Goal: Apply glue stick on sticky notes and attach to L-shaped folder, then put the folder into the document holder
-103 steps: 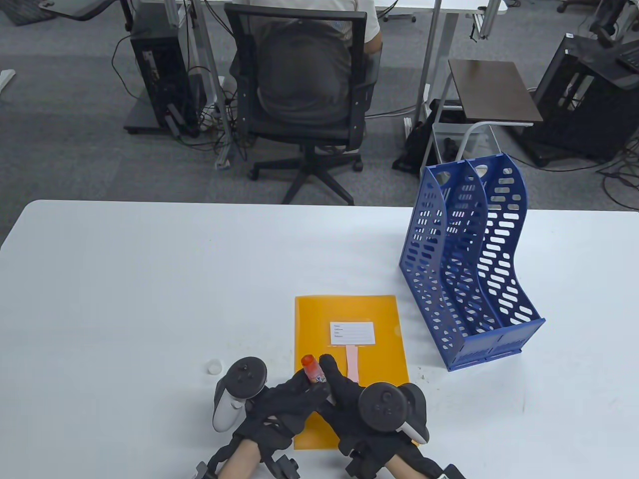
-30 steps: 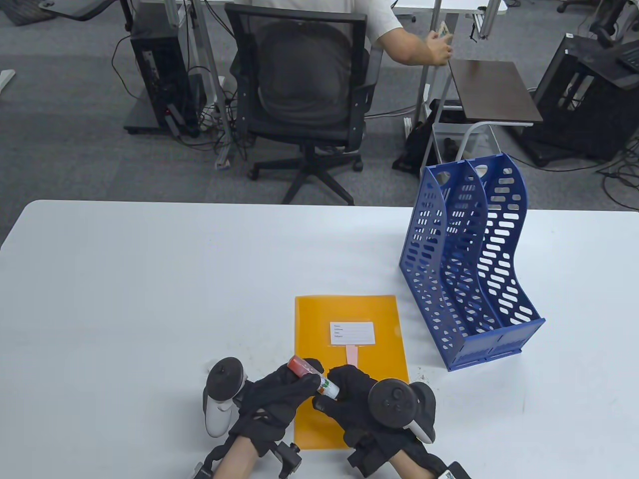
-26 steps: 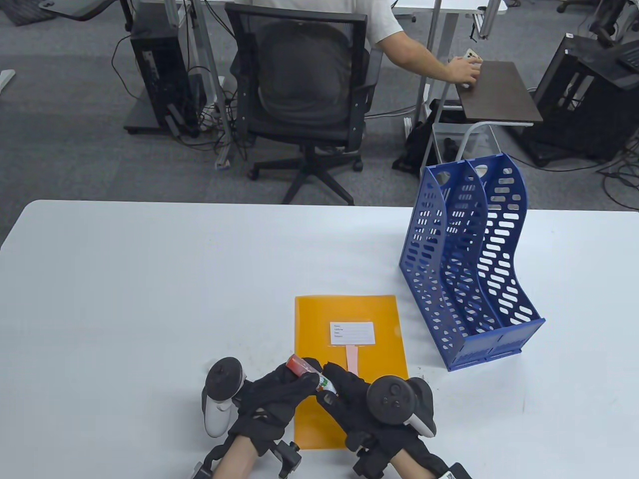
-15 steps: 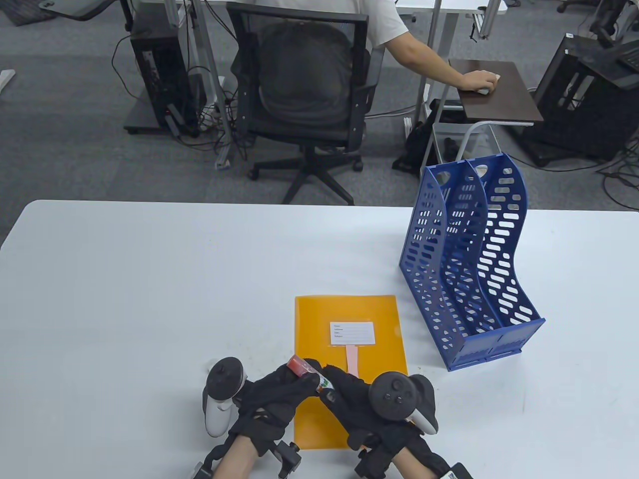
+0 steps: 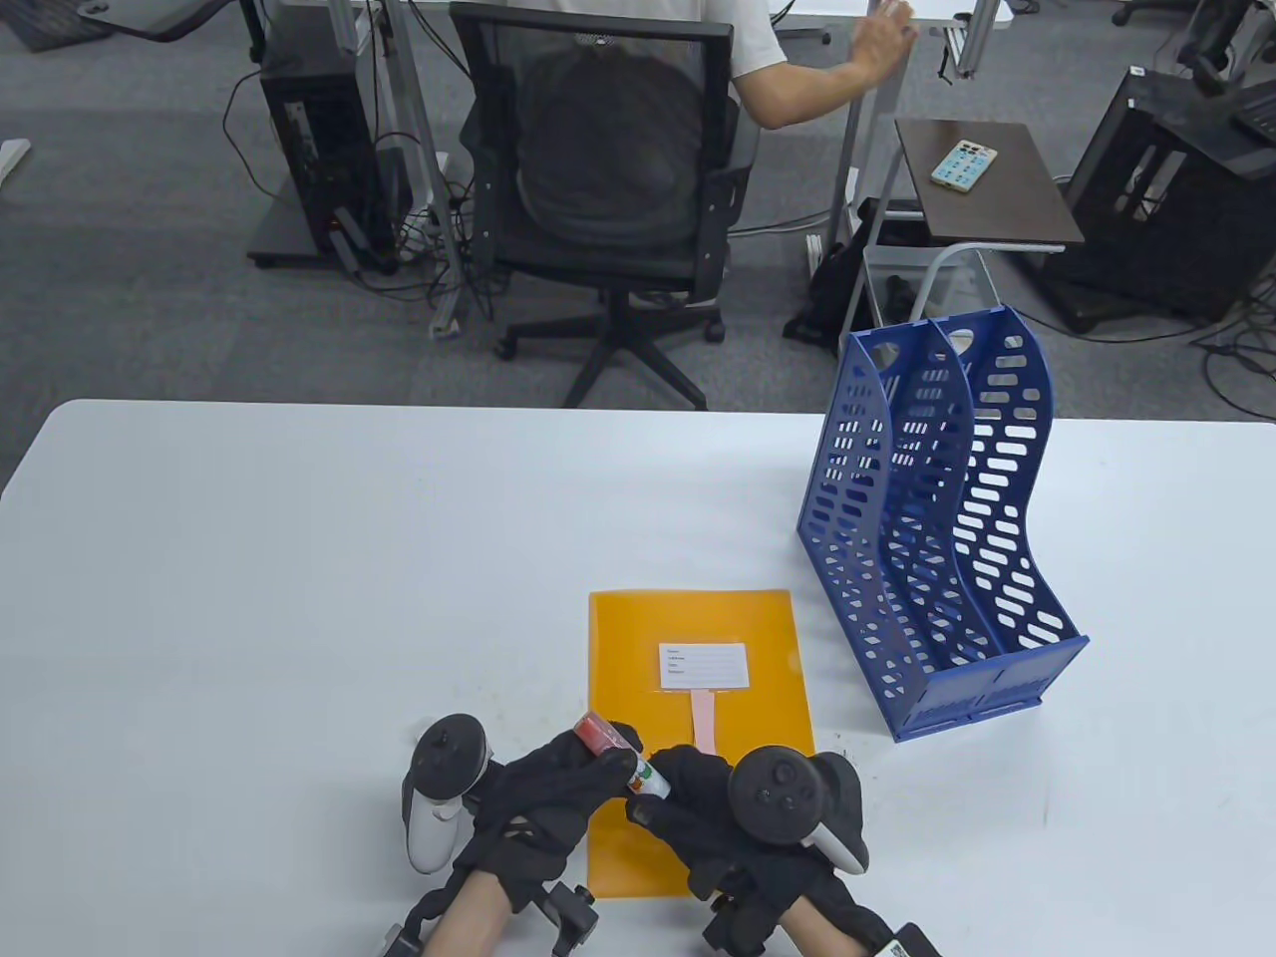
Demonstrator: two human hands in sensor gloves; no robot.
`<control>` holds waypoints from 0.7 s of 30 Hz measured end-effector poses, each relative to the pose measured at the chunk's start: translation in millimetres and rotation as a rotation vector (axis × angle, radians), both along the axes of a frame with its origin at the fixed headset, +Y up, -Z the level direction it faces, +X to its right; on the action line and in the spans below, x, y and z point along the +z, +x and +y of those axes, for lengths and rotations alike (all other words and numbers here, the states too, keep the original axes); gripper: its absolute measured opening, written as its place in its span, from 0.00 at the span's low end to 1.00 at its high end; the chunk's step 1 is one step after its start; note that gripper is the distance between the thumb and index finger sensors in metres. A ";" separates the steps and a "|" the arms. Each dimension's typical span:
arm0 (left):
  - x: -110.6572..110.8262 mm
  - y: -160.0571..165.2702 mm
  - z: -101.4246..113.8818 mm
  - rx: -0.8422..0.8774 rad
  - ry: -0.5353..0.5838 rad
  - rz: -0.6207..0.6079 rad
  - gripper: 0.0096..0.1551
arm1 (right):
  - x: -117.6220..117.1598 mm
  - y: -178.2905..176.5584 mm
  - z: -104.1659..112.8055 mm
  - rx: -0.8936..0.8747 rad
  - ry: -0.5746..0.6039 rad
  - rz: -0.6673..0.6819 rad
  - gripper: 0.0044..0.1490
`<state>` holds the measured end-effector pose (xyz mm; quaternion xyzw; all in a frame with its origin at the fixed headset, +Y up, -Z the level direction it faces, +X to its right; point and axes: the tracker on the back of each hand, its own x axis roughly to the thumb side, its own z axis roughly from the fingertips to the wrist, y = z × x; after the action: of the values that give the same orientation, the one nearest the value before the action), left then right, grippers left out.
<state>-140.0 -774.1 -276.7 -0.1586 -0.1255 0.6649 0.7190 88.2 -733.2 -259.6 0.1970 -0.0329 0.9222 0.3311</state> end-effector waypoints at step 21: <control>0.4 -3.3 -0.2 -0.030 0.000 0.012 0.35 | -11.5 9.0 -10.6 -0.188 -0.201 0.084 0.40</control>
<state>-143.2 -774.3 -276.3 -0.1567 -0.1187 0.6550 0.7296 97.2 -743.8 -271.2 0.1972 0.0550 0.8767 0.4354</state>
